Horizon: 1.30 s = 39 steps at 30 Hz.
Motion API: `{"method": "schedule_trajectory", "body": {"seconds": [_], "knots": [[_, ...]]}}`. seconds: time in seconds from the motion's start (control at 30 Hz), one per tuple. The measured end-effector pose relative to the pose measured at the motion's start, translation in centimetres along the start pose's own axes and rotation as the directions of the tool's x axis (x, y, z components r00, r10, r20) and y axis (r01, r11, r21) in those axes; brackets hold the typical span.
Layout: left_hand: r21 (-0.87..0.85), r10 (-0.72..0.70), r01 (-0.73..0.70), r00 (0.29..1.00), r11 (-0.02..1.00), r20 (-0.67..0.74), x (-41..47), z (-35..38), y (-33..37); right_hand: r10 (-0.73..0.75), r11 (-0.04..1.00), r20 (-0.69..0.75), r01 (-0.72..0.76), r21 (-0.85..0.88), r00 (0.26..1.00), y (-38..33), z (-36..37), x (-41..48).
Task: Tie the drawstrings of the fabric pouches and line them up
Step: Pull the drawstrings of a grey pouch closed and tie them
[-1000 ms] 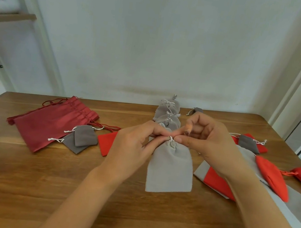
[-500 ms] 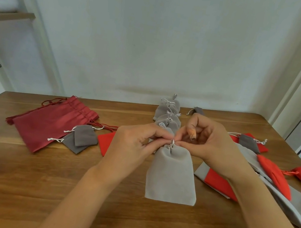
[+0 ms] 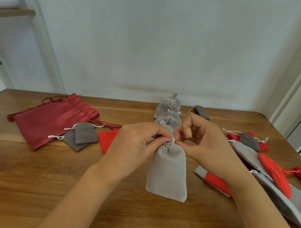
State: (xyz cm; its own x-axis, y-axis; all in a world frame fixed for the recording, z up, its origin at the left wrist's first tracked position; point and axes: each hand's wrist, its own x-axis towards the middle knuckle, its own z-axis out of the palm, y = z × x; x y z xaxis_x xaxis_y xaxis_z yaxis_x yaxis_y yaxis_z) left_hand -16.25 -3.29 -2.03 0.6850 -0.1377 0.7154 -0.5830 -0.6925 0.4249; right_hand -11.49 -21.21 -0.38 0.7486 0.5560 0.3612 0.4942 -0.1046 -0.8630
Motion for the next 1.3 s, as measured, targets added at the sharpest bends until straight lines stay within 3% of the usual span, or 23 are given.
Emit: {"method": "schedule_trajectory", "body": {"seconds": [0.2,0.43,0.63,0.97,1.17,1.3], "knots": [[0.195,0.053,-0.062,0.997,0.979,0.052,0.3,-0.8,0.0,0.044,0.999,-0.108,-0.045,-0.015,0.993,0.6,-0.6,0.3],[0.015,-0.09,0.089,0.981,0.996,0.169,0.4,-0.7,0.8,0.008,0.989,-0.147,-0.03,-0.148,0.989,0.4,-0.6,0.3],[-0.117,-0.165,0.185,0.972,0.976,0.167,0.5,-0.8,1.0,-0.026,0.991,-0.095,0.038,0.126,0.995,0.1,-0.3,0.4],[-0.118,-0.205,0.218,0.972,0.969,0.11,0.2,-0.2,0.7,0.02,0.951,-0.105,0.014,0.309,0.994,-0.3,0.0,0.4],[-0.099,-0.194,0.207,0.973,0.973,0.128,0.2,-0.1,0.9,0.019,0.982,-0.195,0.019,0.189,0.981,0.5,0.0,0.5],[-0.077,-0.161,0.179,0.967,0.981,0.2,0.0,0.3,1.0,-0.023,1.0,-0.192,0.021,-0.016,0.981,1.0,-0.1,0.5]]}}
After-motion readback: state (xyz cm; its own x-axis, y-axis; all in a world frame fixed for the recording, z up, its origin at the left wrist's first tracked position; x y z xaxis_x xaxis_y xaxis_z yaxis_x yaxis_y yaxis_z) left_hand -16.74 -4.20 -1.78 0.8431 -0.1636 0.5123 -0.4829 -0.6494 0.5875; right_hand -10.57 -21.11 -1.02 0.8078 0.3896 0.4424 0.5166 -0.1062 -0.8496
